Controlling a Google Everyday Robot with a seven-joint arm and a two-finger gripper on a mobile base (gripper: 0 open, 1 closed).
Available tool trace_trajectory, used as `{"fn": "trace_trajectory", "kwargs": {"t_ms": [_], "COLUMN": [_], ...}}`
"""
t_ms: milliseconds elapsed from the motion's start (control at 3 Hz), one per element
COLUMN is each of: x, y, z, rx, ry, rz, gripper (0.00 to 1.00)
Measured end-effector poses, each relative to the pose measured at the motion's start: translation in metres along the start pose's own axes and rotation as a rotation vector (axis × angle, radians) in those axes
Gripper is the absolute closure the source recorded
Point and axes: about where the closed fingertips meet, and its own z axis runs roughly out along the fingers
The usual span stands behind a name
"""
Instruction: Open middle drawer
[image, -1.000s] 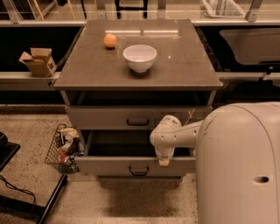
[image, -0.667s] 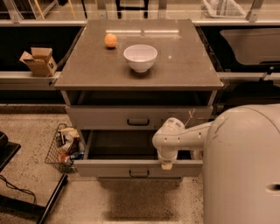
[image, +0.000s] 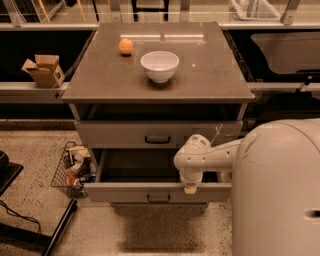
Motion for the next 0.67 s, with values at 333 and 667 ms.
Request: {"fn": "trace_trajectory", "kwargs": {"t_ms": [333, 667], "x": [0.0, 0.0], "y": [0.0, 0.0001], "z": [0.0, 0.0001], "rx": [0.0, 0.0], "ry": [0.0, 0.0], "rz": [0.0, 0.0], "gripper": [0.59, 0.28]}}
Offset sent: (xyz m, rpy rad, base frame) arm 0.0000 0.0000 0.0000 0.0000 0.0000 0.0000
